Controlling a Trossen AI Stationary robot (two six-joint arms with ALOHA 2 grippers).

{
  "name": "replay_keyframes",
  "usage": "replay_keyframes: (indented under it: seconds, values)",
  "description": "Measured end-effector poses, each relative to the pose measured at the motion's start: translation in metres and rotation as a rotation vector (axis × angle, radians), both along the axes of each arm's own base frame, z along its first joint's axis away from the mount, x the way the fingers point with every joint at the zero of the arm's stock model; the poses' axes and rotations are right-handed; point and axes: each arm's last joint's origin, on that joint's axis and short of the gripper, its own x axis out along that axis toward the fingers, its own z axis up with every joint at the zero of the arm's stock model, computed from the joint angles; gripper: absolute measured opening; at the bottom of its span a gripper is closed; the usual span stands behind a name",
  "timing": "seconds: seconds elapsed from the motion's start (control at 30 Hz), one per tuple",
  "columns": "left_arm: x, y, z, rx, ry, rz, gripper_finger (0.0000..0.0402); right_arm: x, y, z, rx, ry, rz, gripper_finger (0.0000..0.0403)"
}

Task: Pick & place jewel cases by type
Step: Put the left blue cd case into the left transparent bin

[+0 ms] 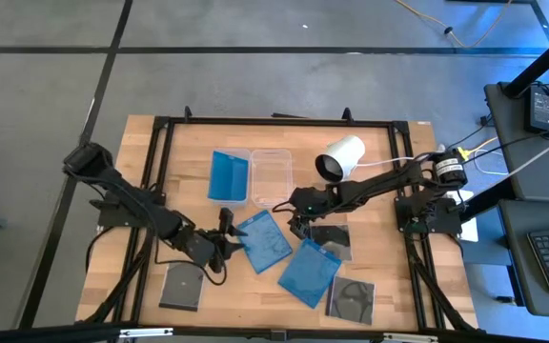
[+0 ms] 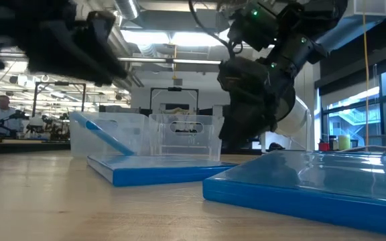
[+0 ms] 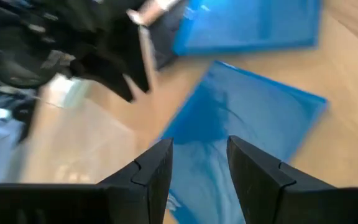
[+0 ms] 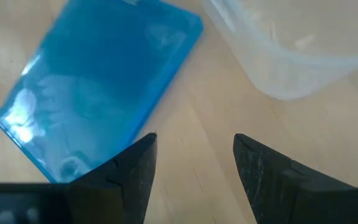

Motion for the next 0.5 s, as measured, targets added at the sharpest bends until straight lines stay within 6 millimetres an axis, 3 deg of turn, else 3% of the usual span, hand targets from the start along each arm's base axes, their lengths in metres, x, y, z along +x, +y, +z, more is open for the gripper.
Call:
replay_keyframes:
  seconds: [0.17,0.5]
  values:
    - [0.006,-0.006,-0.013,-0.028,0.026,-0.039,0.0152,0.001,0.001,-0.008,0.004,0.024,0.006,0.0217]
    - [0.014,-0.010,-0.016,-0.069,-0.032,-0.027,0.0170,0.005,0.004,-0.009,0.005,-0.017,0.017,0.0216]
